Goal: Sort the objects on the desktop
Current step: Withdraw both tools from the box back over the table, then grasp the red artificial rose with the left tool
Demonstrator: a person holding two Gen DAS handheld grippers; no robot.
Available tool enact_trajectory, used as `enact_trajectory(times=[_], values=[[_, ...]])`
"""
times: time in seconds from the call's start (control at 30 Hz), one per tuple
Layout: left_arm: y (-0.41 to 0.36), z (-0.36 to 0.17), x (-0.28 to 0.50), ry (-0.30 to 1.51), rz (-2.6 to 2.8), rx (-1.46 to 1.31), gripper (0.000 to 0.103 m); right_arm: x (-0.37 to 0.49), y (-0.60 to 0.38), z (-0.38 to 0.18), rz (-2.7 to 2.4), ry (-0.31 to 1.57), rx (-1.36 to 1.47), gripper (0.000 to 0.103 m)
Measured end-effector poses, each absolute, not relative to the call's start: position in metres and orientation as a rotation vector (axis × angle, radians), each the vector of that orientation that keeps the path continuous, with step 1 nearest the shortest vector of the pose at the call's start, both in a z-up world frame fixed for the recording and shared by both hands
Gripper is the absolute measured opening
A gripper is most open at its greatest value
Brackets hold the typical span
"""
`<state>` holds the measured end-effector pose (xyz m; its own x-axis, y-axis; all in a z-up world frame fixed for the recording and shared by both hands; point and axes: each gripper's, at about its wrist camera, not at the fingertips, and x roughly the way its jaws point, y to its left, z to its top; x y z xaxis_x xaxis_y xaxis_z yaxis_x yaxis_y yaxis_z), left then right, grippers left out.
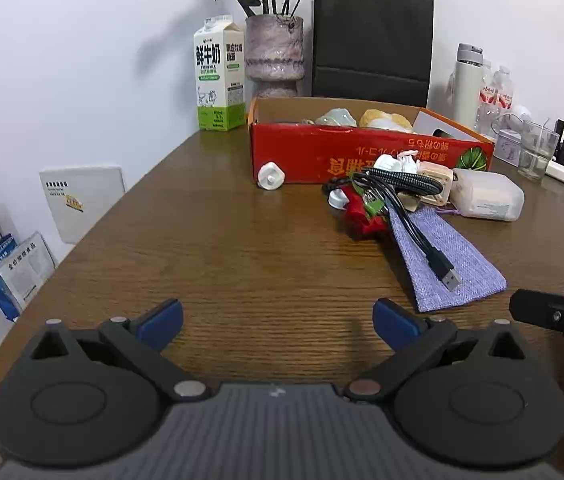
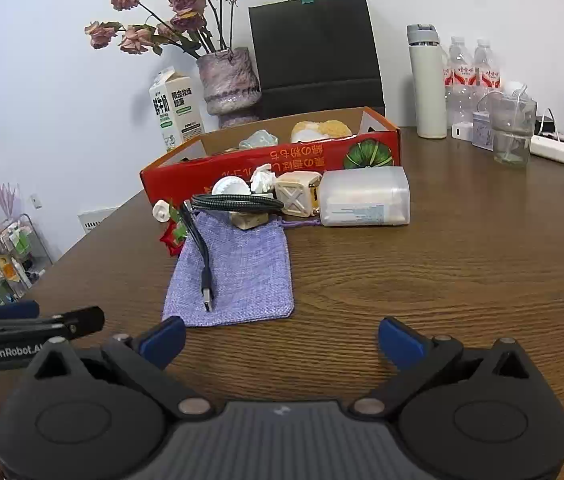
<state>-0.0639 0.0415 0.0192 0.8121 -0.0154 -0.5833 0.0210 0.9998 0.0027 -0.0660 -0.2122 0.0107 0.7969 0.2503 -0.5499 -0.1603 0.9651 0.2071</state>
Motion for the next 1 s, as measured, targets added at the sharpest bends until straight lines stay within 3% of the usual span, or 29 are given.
enact_trajectory(times=[0.6,0.8,0.9,1.0], values=[[0.032,0.029,-0.057,0.623,-0.087,0.0,0.103,-0.066,-0.21,0.012,0.237,0.605,0.125,0.103],[0.013,0.049,-0.013,0.555,-0.174,0.021,0.103,-0.046,-0.217,0.031,0.258,0.544,0.072,0.087],[0.009,0.05,0.014,0.584,-0.249,-0.054,0.103,-0.03,-0.225,0.039,0.25,0.527,0.073,0.073],[0.007,0.046,0.032,0.593,-0.247,-0.074,0.103,-0.01,-0.239,0.04,0.204,0.525,0.09,0.074]])
